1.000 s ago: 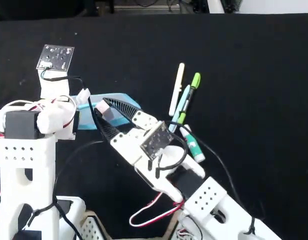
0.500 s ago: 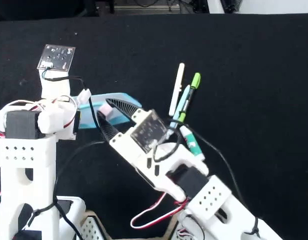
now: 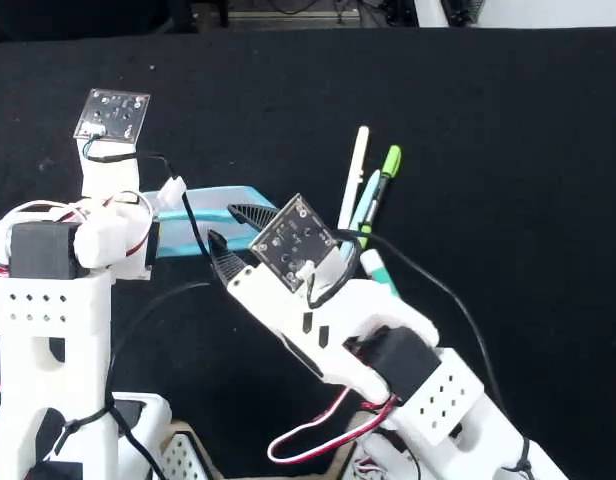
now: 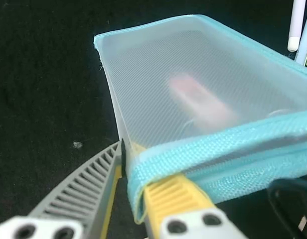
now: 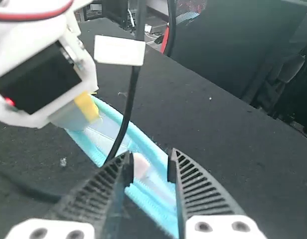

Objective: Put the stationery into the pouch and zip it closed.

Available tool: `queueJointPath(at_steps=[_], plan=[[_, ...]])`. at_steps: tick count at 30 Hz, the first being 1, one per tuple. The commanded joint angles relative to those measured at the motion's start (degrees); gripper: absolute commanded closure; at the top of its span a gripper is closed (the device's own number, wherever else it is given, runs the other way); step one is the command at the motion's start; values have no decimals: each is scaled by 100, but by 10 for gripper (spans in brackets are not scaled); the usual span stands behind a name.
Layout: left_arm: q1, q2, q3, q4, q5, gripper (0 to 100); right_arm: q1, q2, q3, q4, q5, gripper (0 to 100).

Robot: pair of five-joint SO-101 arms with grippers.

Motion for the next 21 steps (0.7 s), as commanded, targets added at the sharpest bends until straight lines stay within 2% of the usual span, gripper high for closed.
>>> queueJointPath(at_steps=[1, 4, 8, 13, 16, 21], plan=[[57, -9, -330, 26, 26, 970, 97, 66, -338, 18, -44, 880], [48, -9, -330, 26, 26, 970, 149, -66, -453, 79, -44, 879], [31, -9, -321, 35, 9, 970, 738, -435, -963, 782, -44, 878], [57, -9, -321, 18, 9, 970, 2347, -558, -1393, 1969, -44, 878], [57, -9, -321, 0, 9, 970, 3235, -549, -1138, 2268, -18, 878], [57, -9, -321, 18, 9, 970, 4000, -215, -215, 2382, 0, 878]])
